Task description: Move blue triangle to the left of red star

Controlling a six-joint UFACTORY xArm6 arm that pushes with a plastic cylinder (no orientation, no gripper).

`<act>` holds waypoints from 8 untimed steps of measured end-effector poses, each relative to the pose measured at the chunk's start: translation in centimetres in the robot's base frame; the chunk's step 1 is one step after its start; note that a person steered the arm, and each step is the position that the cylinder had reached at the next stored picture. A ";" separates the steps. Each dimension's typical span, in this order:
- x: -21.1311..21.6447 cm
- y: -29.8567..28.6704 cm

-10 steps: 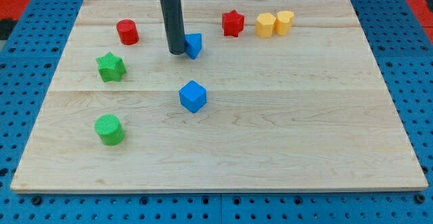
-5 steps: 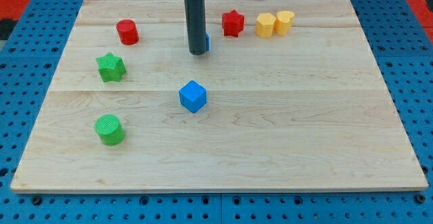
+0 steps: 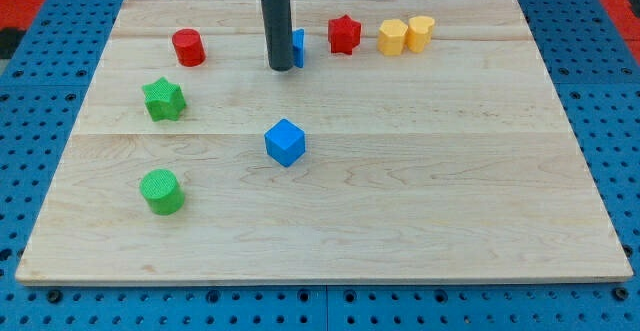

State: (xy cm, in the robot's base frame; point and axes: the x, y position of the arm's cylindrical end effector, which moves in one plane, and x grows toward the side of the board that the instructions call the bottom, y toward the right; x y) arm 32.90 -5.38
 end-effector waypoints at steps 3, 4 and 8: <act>-1.7 -0.7; -3.0 -0.7; -7.3 1.0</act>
